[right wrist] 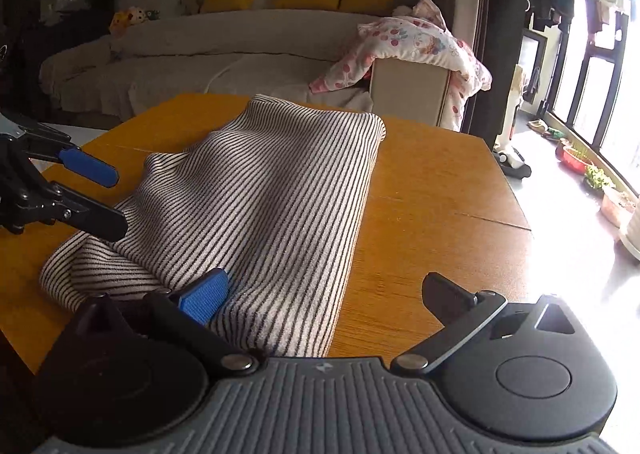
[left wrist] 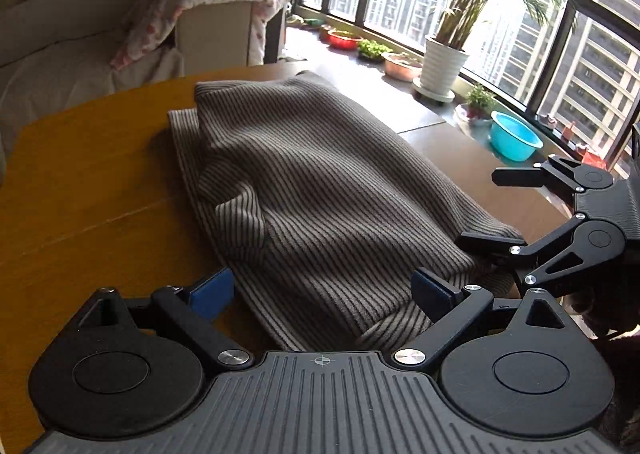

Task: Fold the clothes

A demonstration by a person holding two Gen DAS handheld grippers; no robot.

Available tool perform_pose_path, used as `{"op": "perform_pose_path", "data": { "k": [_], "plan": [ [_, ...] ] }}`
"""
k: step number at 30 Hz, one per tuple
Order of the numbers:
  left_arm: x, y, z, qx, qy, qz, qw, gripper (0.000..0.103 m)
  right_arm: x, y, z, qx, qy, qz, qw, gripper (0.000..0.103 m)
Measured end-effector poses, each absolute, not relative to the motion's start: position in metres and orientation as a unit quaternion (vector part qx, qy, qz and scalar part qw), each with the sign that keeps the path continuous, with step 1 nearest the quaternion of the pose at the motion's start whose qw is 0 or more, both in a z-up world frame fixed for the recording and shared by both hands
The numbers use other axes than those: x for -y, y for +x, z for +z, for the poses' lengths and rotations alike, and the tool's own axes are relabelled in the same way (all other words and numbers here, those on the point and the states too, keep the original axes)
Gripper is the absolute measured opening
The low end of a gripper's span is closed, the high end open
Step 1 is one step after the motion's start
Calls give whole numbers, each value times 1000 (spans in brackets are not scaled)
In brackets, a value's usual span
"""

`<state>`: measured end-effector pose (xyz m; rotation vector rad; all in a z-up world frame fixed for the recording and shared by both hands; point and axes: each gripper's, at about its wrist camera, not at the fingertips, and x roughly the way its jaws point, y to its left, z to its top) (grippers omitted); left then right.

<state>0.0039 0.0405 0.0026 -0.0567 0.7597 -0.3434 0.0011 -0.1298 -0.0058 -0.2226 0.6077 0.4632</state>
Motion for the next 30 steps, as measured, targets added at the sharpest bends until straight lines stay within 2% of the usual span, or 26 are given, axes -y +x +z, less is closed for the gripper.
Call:
{"op": "perform_pose_path", "data": {
  "k": [4,8,10,12,20,23,26,28,30],
  "plan": [
    [-41,5,20,-344,-57,-206,914,99,127,1,6,-281,-140,242,918,103],
    [-30,9,3,-375,-46,-210,902,99,146,6,25,-277,-95,258,921,103],
    [-26,11,-2,-385,-41,-211,898,99,146,7,17,-289,-133,236,918,103],
    [-26,14,4,-372,-47,-215,901,99,143,4,0,-291,-176,212,916,103],
    [-26,25,30,-322,-67,-233,915,100,132,9,-3,-280,-187,198,920,103],
    [-28,47,32,-305,-106,-256,911,101,132,8,-3,-280,-191,200,919,103],
    [-31,75,9,-352,-166,-239,889,101,136,6,1,-282,-176,201,922,103],
    [-32,83,-10,-383,-165,-211,884,101,142,4,10,-277,-150,216,924,103],
    [-32,78,-19,-377,-145,-206,891,101,147,3,17,-271,-116,241,924,103]
  ]
}}
